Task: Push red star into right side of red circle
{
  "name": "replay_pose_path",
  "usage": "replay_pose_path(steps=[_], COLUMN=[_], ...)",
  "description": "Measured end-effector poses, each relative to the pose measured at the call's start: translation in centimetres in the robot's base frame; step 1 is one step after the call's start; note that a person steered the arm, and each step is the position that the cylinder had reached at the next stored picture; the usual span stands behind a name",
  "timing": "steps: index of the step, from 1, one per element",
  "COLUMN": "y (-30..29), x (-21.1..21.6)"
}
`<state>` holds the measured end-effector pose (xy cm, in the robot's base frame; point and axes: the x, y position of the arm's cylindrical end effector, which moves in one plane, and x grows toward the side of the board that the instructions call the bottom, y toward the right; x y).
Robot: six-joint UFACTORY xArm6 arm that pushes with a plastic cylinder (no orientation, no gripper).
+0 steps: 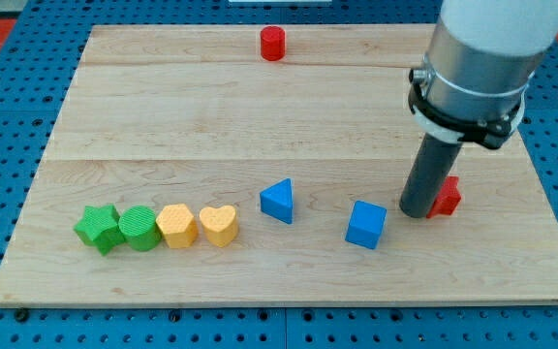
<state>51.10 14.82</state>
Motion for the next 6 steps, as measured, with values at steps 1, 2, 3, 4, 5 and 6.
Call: replay_pose_path(steps=[1, 2, 3, 4, 5, 6], y=[1.2, 4.3, 2.2, 0.9, -0.4, 4.2], x=[2.5, 0.7, -5.8, -10.5, -7.6, -6.3])
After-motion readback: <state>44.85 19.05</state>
